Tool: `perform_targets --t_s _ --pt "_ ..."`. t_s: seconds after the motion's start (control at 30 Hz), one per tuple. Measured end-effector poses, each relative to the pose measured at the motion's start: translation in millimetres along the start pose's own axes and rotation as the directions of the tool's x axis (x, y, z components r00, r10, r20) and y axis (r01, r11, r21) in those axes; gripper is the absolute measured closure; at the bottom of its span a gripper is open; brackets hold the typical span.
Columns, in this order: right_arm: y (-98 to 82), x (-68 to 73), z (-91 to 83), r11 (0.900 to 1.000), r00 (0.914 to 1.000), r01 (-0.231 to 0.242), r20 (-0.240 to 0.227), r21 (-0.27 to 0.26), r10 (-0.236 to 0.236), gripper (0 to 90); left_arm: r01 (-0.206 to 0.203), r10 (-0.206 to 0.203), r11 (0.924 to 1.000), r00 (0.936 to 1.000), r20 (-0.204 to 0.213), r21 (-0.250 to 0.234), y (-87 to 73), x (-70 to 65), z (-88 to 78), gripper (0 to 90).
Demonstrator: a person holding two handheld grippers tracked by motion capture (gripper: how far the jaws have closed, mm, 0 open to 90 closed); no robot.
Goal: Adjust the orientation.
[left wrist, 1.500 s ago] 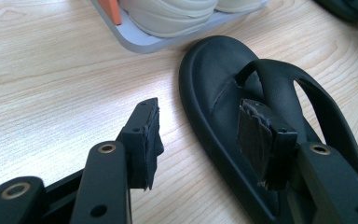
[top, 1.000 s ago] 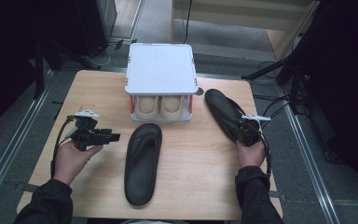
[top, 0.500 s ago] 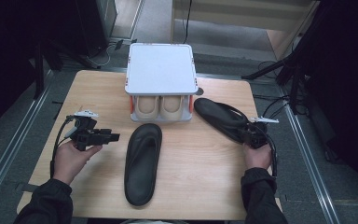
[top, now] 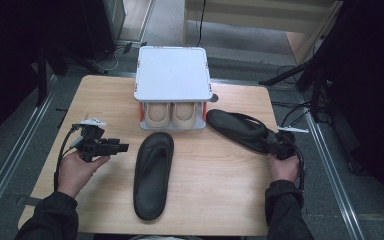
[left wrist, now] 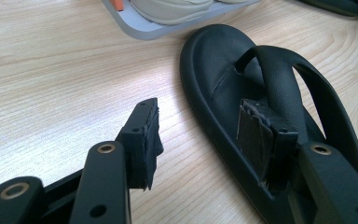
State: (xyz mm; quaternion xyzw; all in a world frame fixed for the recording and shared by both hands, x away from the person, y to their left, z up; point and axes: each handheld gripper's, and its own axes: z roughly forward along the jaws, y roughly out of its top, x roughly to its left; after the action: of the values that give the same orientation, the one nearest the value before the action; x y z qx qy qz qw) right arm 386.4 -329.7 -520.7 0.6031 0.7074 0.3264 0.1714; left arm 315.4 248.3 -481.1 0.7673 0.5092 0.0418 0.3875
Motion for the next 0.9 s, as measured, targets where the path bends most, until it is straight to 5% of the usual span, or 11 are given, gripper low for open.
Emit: perform_targets --t_s 0.6,0.8,0.9 --pt "19.8 -19.6 17.6 0.998 0.9989 -0.037 0.029 -0.043 0.038 90.0 -0.003 0.003 1.0 1.0 0.004 0.004 0.0 -1.8 2.7 49.0" --pt "21.7 -18.3 4.3 0.994 0.9964 -0.084 -0.006 -0.072 0.084 90.0 0.006 -0.006 1.0 1.0 0.006 -0.001 0.2 -0.8 1.2 48.8" --pt "24.7 -9.2 -6.2 0.994 0.9986 -0.053 0.0 -0.091 0.053 90.0 0.004 -0.004 1.0 1.0 0.004 -0.001 0.3 -0.3 0.3 48.7"
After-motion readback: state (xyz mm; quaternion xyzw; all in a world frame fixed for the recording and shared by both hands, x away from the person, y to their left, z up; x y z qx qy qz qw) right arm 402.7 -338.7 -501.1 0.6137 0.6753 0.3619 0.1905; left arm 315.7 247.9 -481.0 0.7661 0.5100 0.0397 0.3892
